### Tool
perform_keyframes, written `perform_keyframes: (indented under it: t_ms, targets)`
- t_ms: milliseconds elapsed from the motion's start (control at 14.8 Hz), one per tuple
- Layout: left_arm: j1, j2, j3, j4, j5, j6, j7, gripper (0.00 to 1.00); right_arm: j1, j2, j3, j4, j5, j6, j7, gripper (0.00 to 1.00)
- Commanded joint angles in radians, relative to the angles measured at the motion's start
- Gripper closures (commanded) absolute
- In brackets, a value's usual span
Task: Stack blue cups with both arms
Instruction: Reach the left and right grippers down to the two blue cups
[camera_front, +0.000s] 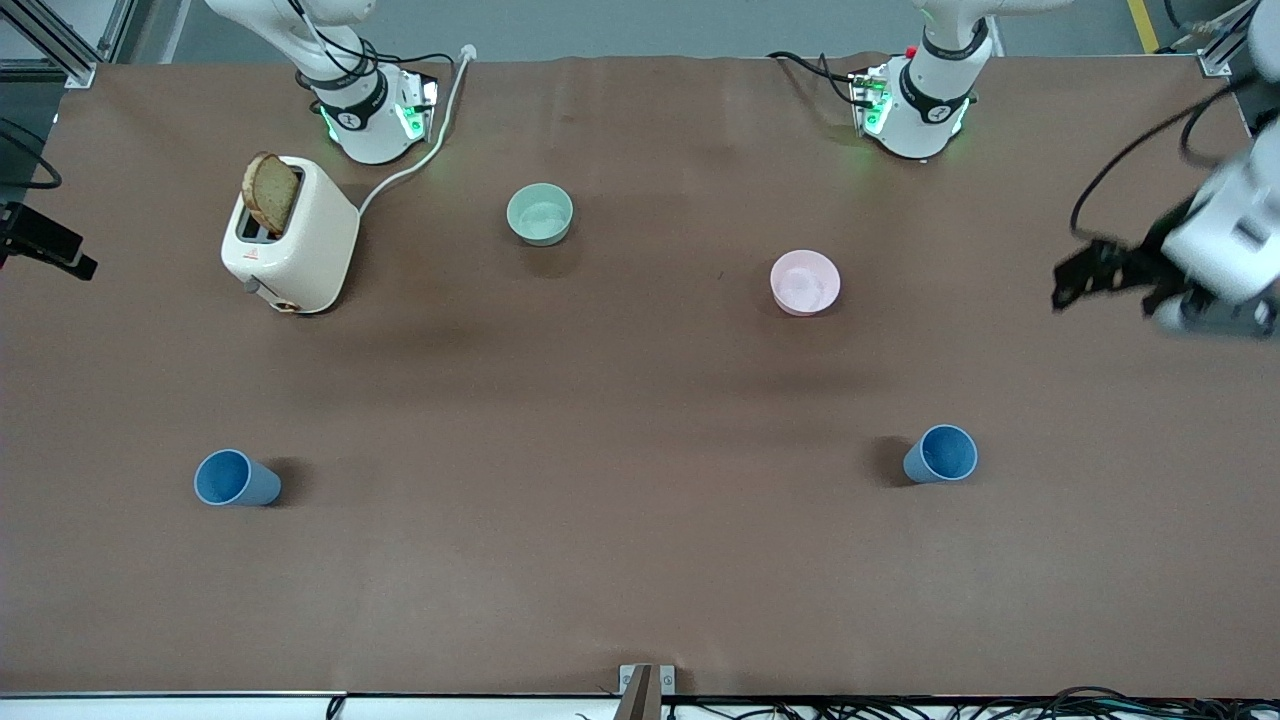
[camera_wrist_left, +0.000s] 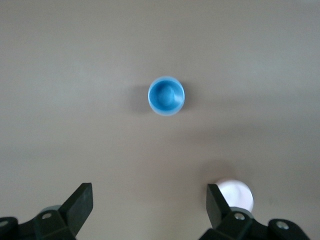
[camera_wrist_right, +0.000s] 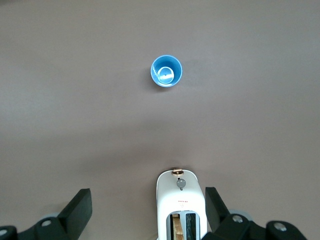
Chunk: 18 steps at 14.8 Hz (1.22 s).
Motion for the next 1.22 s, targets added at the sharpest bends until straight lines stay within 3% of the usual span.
perform_keyframes:
  t_ms: [0, 271, 542, 678, 881, 1153]
  targets:
    - [0.023, 0.103, -0.001, -0.074, 0.008, 0.195, 0.002, 0.0, -0.009, -0.006, 0.003, 0.0, 0.019, 0.0, 0.001, 0.0]
    - [0.024, 0.252, -0.001, -0.091, 0.036, 0.332, 0.004, 0.0, -0.023, 0.082, 0.003, -0.016, 0.028, 0.106, -0.026, 0.0]
    - [0.029, 0.344, -0.003, -0.089, 0.037, 0.388, 0.004, 0.06, -0.115, 0.266, 0.001, -0.017, 0.137, 0.285, -0.179, 0.0]
    - [0.026, 0.378, -0.003, -0.089, 0.037, 0.397, 0.004, 0.23, -0.123, 0.361, 0.001, -0.019, 0.139, 0.363, -0.19, 0.0]
    - [0.023, 0.411, -0.003, -0.089, 0.037, 0.42, 0.004, 0.38, -0.134, 0.49, 0.004, -0.02, 0.148, 0.471, -0.199, 0.0]
    - [0.017, 0.44, -0.004, -0.075, 0.031, 0.423, 0.002, 0.74, -0.138, 0.556, 0.004, -0.025, 0.177, 0.5, -0.235, 0.01]
